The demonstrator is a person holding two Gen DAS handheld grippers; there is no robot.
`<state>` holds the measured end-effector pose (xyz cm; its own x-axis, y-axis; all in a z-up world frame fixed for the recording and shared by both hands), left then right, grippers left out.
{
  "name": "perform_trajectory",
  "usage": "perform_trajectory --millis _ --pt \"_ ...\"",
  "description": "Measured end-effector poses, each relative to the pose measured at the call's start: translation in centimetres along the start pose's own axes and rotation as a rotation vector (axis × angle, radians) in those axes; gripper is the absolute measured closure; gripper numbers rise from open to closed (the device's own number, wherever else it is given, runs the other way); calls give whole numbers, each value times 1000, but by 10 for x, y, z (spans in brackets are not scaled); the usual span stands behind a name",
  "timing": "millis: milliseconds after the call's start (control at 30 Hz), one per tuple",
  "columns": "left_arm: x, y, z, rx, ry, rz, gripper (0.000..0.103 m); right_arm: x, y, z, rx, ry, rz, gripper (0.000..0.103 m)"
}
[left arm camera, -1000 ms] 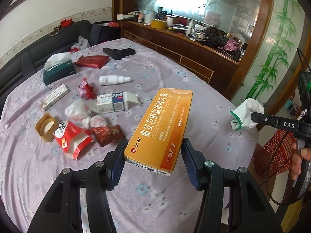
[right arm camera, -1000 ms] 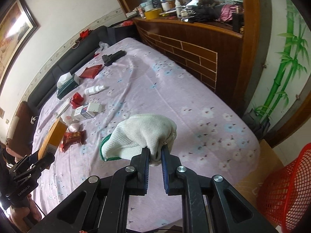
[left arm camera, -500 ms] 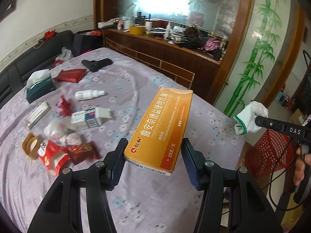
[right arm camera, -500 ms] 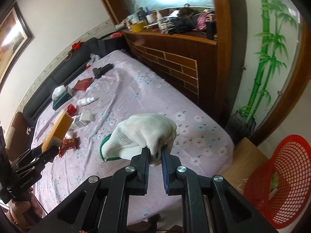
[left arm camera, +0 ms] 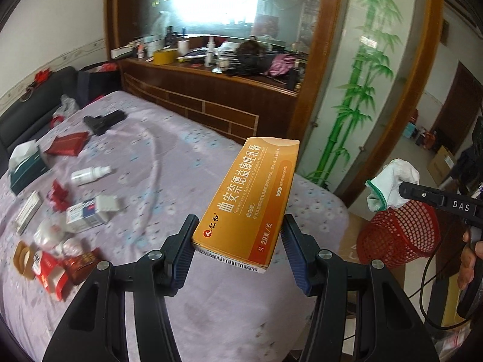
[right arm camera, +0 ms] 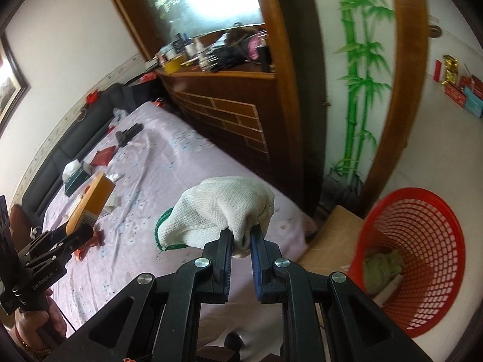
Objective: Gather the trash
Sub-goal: 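Carry the box and cloth to the red basket and release both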
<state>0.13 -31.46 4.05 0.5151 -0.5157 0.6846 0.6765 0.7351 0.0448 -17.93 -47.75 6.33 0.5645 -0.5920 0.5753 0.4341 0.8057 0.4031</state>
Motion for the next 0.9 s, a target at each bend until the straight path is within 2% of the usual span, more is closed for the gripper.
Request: perform_trajectory --millis 900 --pt "31 -151 0 -196 -49 -190 49 -18 -112 116 -188 -150 -183 91"
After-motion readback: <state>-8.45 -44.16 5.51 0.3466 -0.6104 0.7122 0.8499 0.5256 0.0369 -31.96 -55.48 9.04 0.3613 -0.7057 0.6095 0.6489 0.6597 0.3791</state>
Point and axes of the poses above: each gripper's, at about its wrist camera, not at the fingertips, and z roughly against the way its jaws point, y to its left, x to its top, the point moved 7 cm from there along -z, roughly the way its jaws point, and after that the axes turned 11 degrees about x, right-handed, at the moved point
